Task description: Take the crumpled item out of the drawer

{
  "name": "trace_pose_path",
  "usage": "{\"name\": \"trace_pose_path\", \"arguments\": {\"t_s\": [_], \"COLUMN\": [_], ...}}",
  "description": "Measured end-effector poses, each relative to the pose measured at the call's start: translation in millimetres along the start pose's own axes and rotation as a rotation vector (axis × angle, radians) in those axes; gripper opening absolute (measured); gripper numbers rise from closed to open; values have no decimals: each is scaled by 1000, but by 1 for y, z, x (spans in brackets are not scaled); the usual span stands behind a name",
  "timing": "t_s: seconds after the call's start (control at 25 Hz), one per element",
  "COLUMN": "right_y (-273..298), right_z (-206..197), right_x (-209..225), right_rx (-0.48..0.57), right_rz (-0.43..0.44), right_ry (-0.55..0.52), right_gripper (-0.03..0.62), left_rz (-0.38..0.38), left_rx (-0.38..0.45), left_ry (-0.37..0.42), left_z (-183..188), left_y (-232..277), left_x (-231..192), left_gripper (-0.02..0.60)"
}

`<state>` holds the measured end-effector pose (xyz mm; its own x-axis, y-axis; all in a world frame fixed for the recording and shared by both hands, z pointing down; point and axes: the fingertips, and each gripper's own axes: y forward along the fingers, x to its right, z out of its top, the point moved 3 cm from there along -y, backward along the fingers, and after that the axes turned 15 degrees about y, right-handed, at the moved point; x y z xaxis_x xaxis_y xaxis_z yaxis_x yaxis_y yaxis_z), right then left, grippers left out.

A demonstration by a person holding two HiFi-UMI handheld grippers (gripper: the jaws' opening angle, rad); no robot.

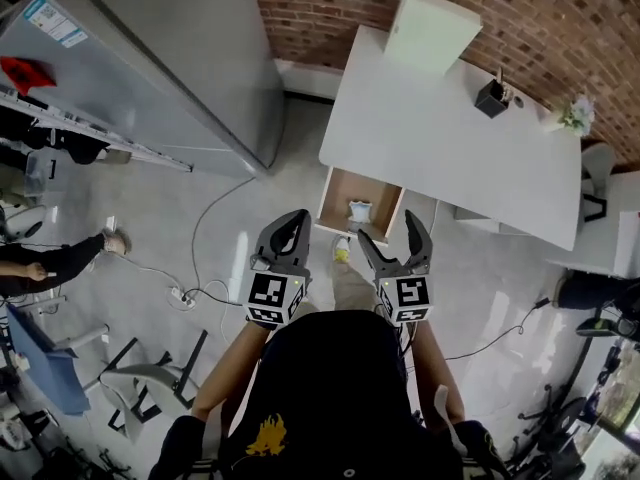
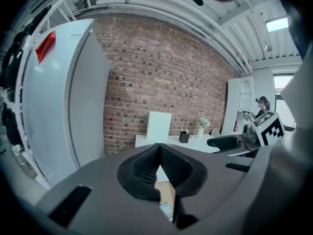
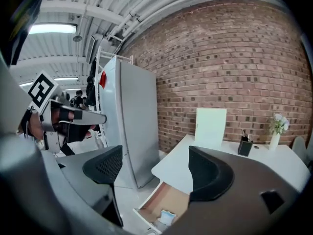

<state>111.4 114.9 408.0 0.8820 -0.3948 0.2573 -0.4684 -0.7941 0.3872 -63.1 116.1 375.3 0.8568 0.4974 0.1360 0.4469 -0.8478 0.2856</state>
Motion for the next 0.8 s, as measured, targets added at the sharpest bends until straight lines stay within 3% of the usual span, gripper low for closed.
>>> {"name": "trace_pose_path", "arguments": {"t_s": [0.28,0.6,0.68,0.8], "right_y": [72,145,167,203], "right_z": [-27,-157,-201,-266], "right_x": [48,90,103,135], "right_rx": [-152,-454,-522,-603], "right_rz": [80,87,65,-103], "right_ry": [-4,26,46,65], "right_gripper": [416,416,416,414], "left_rz": [42,2,-16,-17], "left_rx": [-98,-191,-205,-225], "left_ry": [6,-45,-50,-63], "left_z": [-16,-96,-119,-155], "left_y": [66,124,138,154], "left_x": [-12,0,4,6], "left_gripper": [12,12,12,12]}}
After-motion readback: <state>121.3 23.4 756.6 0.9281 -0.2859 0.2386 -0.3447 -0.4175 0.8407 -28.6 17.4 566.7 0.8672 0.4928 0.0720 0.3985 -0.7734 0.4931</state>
